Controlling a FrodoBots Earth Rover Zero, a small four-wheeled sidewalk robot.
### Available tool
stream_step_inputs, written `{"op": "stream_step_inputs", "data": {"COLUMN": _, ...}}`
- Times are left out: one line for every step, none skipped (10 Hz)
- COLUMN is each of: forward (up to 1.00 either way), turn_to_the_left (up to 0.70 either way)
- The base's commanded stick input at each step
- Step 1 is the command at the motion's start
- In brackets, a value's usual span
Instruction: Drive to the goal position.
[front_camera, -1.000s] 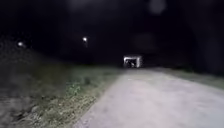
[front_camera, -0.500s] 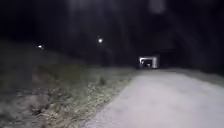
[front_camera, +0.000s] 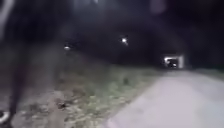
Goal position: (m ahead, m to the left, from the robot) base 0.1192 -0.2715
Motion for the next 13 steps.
{"op": "stream_step_inputs", "data": {"forward": 0.0, "turn_to_the_left": 0.45}}
{"op": "stream_step_inputs", "data": {"forward": 0.0, "turn_to_the_left": 0.45}}
{"op": "stream_step_inputs", "data": {"forward": 0.0, "turn_to_the_left": 0.45}}
{"op": "stream_step_inputs", "data": {"forward": 0.0, "turn_to_the_left": 0.45}}
{"op": "stream_step_inputs", "data": {"forward": 0.0, "turn_to_the_left": 0.45}}
{"op": "stream_step_inputs", "data": {"forward": 0.0, "turn_to_the_left": 0.45}}
{"op": "stream_step_inputs", "data": {"forward": 0.0, "turn_to_the_left": 0.45}}
{"op": "stream_step_inputs", "data": {"forward": 0.0, "turn_to_the_left": 0.45}}
{"op": "stream_step_inputs", "data": {"forward": 0.0, "turn_to_the_left": 0.45}}
{"op": "stream_step_inputs", "data": {"forward": 0.0, "turn_to_the_left": 0.45}}
{"op": "stream_step_inputs", "data": {"forward": 0.0, "turn_to_the_left": 0.45}}
{"op": "stream_step_inputs", "data": {"forward": 0.0, "turn_to_the_left": 0.45}}
{"op": "stream_step_inputs", "data": {"forward": 0.0, "turn_to_the_left": 0.45}}
